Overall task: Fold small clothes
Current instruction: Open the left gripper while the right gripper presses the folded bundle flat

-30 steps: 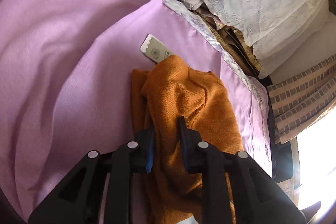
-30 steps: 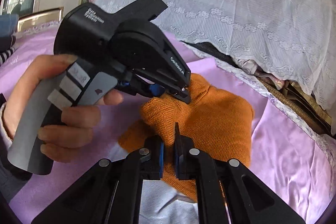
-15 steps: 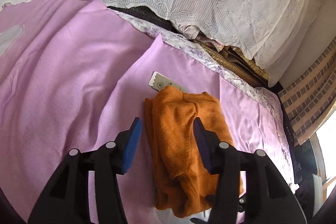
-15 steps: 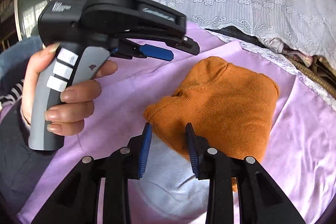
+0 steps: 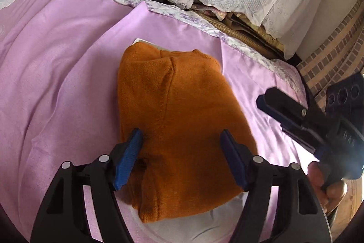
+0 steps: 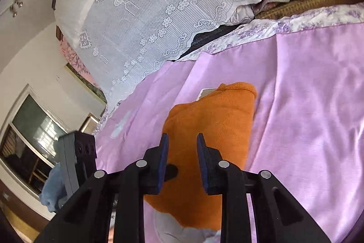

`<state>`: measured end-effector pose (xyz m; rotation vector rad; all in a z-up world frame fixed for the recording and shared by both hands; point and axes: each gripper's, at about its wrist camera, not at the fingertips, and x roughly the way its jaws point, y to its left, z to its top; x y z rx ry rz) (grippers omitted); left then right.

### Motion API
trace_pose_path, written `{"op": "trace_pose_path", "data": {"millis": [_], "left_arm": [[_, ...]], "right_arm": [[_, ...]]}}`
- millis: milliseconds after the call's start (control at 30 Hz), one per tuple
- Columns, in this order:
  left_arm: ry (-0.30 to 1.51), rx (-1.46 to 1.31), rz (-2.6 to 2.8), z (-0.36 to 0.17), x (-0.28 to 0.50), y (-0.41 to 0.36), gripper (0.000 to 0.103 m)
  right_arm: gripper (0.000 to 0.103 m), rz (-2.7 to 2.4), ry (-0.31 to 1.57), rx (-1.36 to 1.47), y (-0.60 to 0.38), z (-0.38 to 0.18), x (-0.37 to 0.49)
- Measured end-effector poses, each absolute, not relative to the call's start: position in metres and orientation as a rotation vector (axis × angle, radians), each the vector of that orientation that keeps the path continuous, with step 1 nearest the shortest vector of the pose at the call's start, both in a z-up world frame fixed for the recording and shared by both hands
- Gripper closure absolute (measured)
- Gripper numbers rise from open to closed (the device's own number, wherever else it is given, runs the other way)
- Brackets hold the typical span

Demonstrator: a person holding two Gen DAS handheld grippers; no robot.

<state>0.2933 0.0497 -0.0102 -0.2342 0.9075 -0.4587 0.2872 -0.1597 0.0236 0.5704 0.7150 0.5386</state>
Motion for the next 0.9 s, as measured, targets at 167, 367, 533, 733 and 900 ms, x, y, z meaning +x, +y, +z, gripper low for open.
{"op": "trace_pose_path", "data": {"millis": [167, 367, 533, 733, 900], "left_arm": [[0.989, -0.249, -0.360, -0.041, 0.303, 0.061, 0.004], [0.963, -0.234, -0.356, -0.034, 0.301, 0.061, 0.004], [0.882, -0.317, -0.321, -0.015, 0.295, 0.084, 0.007], [0.971, -0.308, -0.300, -0.033, 0.307, 0.082, 0.005], [0.957, -0.173, -0.254, -0.035, 0.303, 0.064, 0.004]], "right_arm": [[0.088, 0.519, 0.812, 0.653, -0.150, -0.015, 0.337], [0.103, 0.553, 0.830, 0.790, -0.175, -0.044, 0.342], [0.097, 0.533, 0.776, 0.660, -0.162, -0.014, 0.310], [0.097, 0.608, 0.764, 0.456, -0.137, 0.009, 0.253], [0.103, 0.573, 0.860, 0.452, -0.141, -0.040, 0.241]]}}
